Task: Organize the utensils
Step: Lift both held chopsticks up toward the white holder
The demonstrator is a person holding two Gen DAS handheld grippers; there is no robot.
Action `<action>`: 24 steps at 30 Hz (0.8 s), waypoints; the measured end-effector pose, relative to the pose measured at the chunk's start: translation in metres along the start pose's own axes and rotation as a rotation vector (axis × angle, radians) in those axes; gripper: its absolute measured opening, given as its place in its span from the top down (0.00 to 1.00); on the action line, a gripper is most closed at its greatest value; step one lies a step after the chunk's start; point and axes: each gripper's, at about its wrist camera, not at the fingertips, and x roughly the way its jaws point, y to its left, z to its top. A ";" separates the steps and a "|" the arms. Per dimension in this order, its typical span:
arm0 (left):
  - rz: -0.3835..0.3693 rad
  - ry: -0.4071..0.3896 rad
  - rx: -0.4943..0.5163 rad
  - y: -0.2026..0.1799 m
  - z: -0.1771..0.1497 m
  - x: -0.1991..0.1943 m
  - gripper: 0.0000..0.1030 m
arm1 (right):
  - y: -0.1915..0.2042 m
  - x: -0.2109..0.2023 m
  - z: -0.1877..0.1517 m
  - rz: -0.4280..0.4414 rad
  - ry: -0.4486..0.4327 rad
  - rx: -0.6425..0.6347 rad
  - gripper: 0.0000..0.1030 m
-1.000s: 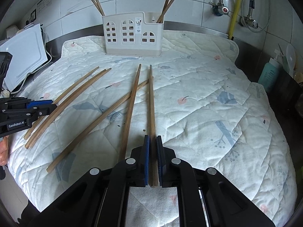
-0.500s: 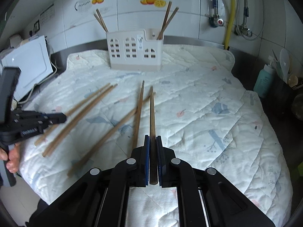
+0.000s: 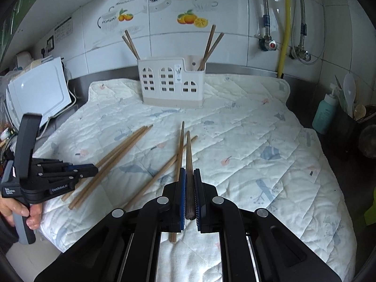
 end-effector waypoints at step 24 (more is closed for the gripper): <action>-0.066 -0.175 0.027 0.013 0.096 -0.053 0.95 | -0.003 -0.016 0.137 0.102 -0.153 -0.077 0.94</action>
